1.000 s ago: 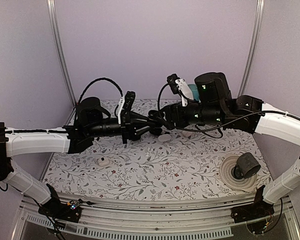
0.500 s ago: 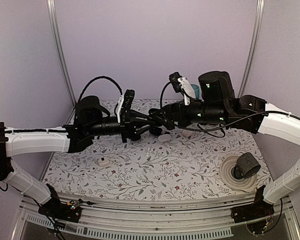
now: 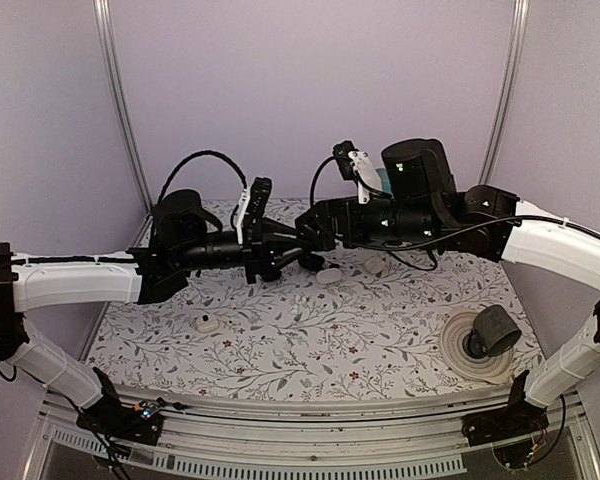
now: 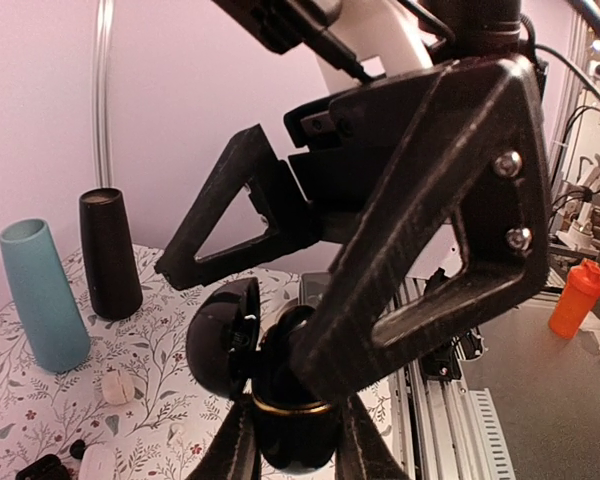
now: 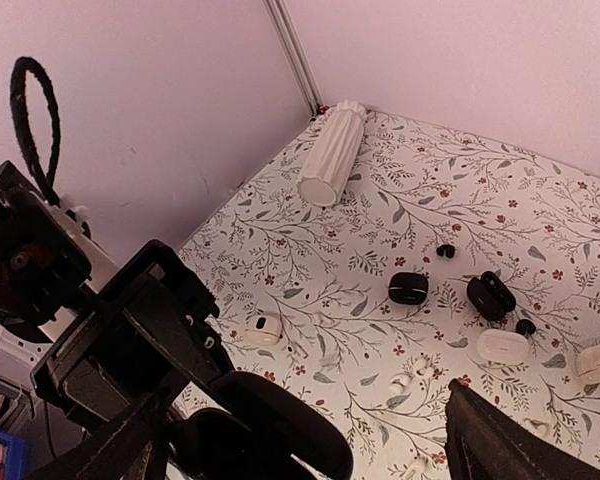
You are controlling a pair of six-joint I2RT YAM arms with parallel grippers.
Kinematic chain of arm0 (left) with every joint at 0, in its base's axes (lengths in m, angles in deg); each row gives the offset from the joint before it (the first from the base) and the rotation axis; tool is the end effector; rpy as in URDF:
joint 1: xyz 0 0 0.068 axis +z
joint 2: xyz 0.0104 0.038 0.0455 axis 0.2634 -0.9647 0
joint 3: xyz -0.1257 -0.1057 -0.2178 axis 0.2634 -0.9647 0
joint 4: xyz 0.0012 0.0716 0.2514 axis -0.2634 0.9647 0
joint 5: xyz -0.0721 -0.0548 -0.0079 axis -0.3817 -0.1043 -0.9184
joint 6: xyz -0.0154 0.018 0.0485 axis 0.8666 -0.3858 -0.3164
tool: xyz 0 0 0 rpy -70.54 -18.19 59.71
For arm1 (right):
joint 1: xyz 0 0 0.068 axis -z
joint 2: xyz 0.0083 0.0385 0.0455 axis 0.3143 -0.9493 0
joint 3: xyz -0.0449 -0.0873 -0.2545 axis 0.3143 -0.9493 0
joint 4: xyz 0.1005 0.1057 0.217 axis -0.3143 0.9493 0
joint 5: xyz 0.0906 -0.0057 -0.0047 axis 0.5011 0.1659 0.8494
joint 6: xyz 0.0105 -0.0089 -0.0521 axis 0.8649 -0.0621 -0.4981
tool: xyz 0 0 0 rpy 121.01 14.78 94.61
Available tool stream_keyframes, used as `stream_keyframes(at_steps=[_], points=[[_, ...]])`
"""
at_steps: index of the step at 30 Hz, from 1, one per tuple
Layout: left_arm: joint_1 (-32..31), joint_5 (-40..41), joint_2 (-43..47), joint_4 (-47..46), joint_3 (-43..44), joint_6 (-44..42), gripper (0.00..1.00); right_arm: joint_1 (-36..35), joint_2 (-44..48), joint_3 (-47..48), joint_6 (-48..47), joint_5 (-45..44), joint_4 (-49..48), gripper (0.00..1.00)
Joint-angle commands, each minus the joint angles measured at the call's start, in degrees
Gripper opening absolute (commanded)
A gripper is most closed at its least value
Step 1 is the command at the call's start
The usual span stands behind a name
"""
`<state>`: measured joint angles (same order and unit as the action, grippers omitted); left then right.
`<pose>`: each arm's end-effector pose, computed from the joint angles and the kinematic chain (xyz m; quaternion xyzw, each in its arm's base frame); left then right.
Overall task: Insert the wireless bluetooth earbuds into the charging case
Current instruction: Adjust the left earbud in the left side groove of the charging case.
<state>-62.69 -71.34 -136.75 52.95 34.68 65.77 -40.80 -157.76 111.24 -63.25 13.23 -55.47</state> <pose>0.2047 -0.2525 0.3051 0.4171 0.5603 -0.5078 0.5041 0.1752 0.2858 0.3890 -0.2422 0.7968 0.3223 0.4501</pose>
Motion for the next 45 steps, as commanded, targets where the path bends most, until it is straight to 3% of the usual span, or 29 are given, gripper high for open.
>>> stream_keyframes(at_steps=[1, 17, 29, 33, 38, 45], points=[[-0.4, 0.4, -0.6, 0.3, 1.7, -1.2, 0.00, 0.8, -1.6, 2.4, 3.1, -3.0, 1.6, 0.96], [-0.2, 0.0, 0.7, -1.1, 0.7, -0.5, 0.00, 1.5, 2.3, -2.4, 1.3, -2.9, 2.4, 0.95], [-0.2, -0.5, 0.4, -1.4, 0.5, -0.2, 0.00, 1.8, 4.2, -3.6, -0.4, 3.9, -1.7, 0.95], [-0.2, -1.0, 0.1, -1.4, 0.6, 0.0, 0.00, 4.5, 6.9, -6.5, 1.2, 10.9, -6.3, 0.96], [-0.2, -3.5, -0.4, -1.7, 1.0, 0.5, 0.00, 11.0, 9.7, -14.0, 6.5, 29.0, -18.5, 0.97], [-0.2, -6.6, -1.0, -3.3, 1.1, 2.0, 0.00, 12.3, 7.2, -14.9, 8.8, 39.9, -22.6, 0.97]])
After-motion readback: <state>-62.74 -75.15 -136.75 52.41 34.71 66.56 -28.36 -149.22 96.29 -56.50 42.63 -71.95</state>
